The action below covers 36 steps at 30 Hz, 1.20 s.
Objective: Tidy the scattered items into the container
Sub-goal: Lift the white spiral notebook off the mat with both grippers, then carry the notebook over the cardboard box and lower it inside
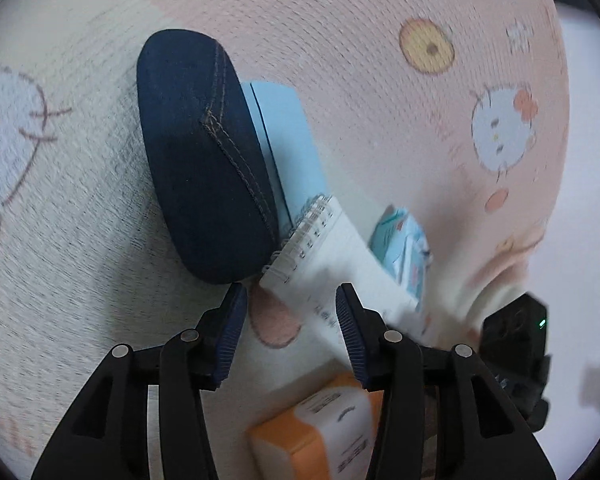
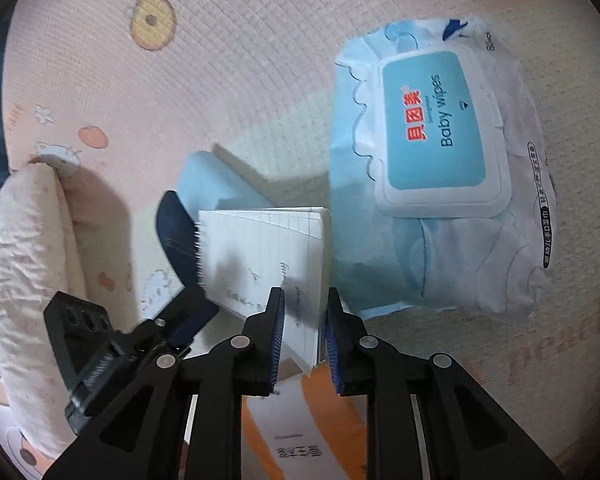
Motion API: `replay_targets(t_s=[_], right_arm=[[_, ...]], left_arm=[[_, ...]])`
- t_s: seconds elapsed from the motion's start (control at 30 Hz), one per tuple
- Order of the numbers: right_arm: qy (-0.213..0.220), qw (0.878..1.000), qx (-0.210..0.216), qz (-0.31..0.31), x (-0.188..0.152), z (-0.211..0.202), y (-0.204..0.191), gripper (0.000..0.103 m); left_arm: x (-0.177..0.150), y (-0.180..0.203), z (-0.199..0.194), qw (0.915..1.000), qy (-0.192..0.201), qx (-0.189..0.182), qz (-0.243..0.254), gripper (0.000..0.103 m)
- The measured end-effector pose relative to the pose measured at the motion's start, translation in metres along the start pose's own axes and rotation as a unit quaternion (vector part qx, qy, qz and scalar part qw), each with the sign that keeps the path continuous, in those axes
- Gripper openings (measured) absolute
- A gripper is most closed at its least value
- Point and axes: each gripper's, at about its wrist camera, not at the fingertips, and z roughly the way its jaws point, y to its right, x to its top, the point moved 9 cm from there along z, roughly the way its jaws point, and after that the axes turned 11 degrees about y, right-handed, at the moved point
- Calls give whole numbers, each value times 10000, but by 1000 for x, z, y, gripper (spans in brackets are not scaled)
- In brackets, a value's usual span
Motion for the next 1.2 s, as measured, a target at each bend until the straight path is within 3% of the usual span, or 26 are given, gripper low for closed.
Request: replay_targets(t_s=[0.23, 0.27, 0.3, 0.37, 0.7, 0.9, 1.2], right_arm=[[-107, 9999, -24, -37, 0, 6, -1, 18], [-169, 9998, -27, -140, -2, 6, -1, 18], [-166, 9997, -56, -184, -2, 6, -2, 18], [-122, 9995, -105, -273, -2, 5, -4, 18], [182, 9965, -410, -706, -6, -17, -22, 18], [676, 9906, -463, -1099, 1, -63, -47, 18], [1268, 9849, -416, -1106, 6, -137, -52, 18]], left_arm=[[-2, -6, 9, 9978, 126, -207, -624, 50], [-4, -8, 8, 9981, 137, -121, -592, 47], [-4, -5, 11, 9984, 146, -64, -544, 34], [-6, 0, 10, 9983, 180, -108, -552, 31], [-12, 28, -13, 9989, 438, 57, 154, 21], [-5, 70, -42, 9964, 662, -321, 415, 21], [-19, 137, -75, 9905, 742, -693, 924, 21]])
